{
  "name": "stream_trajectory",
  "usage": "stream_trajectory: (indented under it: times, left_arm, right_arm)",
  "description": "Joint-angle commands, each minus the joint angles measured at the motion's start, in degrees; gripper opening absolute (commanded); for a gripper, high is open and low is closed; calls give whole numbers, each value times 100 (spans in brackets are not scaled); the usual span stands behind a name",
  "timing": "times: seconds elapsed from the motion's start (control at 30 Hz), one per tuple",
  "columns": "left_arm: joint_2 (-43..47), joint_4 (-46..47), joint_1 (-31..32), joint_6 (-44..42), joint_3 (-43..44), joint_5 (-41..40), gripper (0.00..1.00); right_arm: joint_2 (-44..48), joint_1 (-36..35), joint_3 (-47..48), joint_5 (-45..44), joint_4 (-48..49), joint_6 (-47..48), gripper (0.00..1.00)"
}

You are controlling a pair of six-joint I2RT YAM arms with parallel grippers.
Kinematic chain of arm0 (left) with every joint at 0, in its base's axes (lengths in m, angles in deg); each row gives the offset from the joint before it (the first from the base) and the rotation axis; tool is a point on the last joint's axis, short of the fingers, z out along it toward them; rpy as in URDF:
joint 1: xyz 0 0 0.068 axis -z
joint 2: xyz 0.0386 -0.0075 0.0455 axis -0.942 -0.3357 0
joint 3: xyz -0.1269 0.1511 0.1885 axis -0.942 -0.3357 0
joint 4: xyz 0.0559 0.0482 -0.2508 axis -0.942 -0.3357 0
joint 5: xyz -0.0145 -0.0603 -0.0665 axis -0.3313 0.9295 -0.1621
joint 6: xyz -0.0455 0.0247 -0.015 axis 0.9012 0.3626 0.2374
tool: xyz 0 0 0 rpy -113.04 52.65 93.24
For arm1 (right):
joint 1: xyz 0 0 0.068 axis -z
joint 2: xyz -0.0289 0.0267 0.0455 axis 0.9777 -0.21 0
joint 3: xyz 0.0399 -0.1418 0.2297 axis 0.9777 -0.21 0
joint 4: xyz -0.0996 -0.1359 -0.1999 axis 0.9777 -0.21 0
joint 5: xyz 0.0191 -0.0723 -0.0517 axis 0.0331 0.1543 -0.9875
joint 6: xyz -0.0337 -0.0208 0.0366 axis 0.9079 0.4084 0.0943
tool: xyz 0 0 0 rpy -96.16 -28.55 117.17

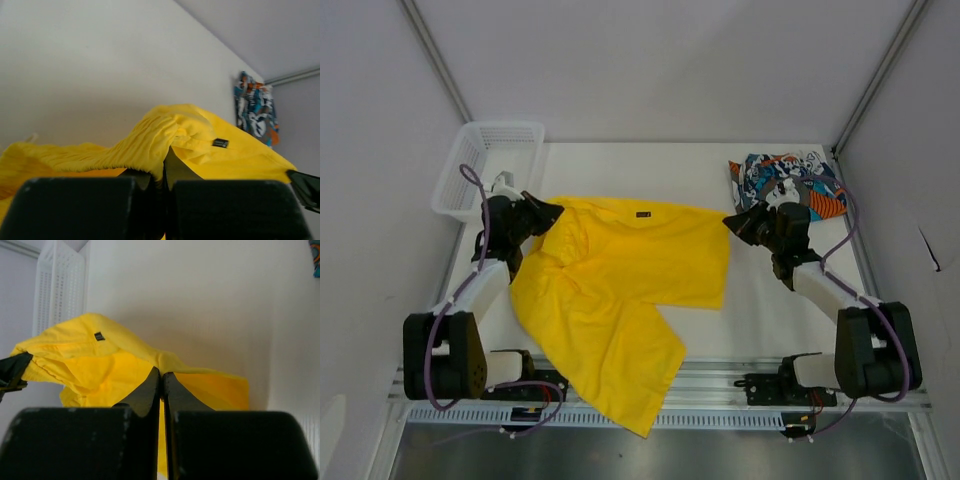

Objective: Fold and stack the shorts

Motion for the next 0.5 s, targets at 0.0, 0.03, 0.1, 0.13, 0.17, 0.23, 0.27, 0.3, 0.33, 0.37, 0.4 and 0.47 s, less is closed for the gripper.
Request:
stream_trajectory:
  times: [0.0, 0.03, 0.1, 0.13, 0.17, 0.23, 0.27, 0.3, 0.33, 0.37, 0.4, 0.47]
  left_arm:
    - [-529, 634, 7, -581, 824, -597, 0]
    - [-696, 607, 7, -651, 941, -684, 0]
    - [-1258, 423, 7, -862, 1500, -738, 1]
    - [-1469, 361, 7, -924, 1643, -782, 1]
    - [-1671, 343, 7, -985, 1784, -756, 1]
    - [-2260, 360, 7, -1003, 2285, -651, 1]
    - [-2436, 360, 7, -1012, 2391, -633, 1]
    - [-2777, 369, -2, -1030, 2731, -624, 1]
    - [-2946, 352, -2, -1056, 2848, -632, 1]
    - [-3113, 317, -2, -1082, 3075, -659, 1]
    - [-3289, 299, -2, -1091, 3339, -633, 2]
    - [-3816, 142, -2, -1109, 3734, -536, 9]
  right_arm:
    - [-635, 179, 621, -249, 1076, -53, 0]
    - [-795, 231, 727, -197, 1129, -54, 0]
    - [-1129, 346, 1070, -126, 1199, -89, 0]
    - [-1435, 381, 1175, -100, 1234, -71, 0]
    - [-1594, 407, 1280, -82, 1261, -71, 0]
    - [-2041, 513, 1544, -3, 1401, -89, 0]
    - [-2192, 548, 1632, 32, 1445, -106, 0]
    - [-2359, 618, 1842, 93, 1541, -158, 0]
    - [-2683, 636, 1957, 155, 1577, -176, 0]
    - [-2869, 662, 2089, 251, 1604, -194, 0]
    - [-3045, 671, 2238, 278, 1613, -203, 0]
    - [-3570, 706, 2634, 366, 1709, -238, 0]
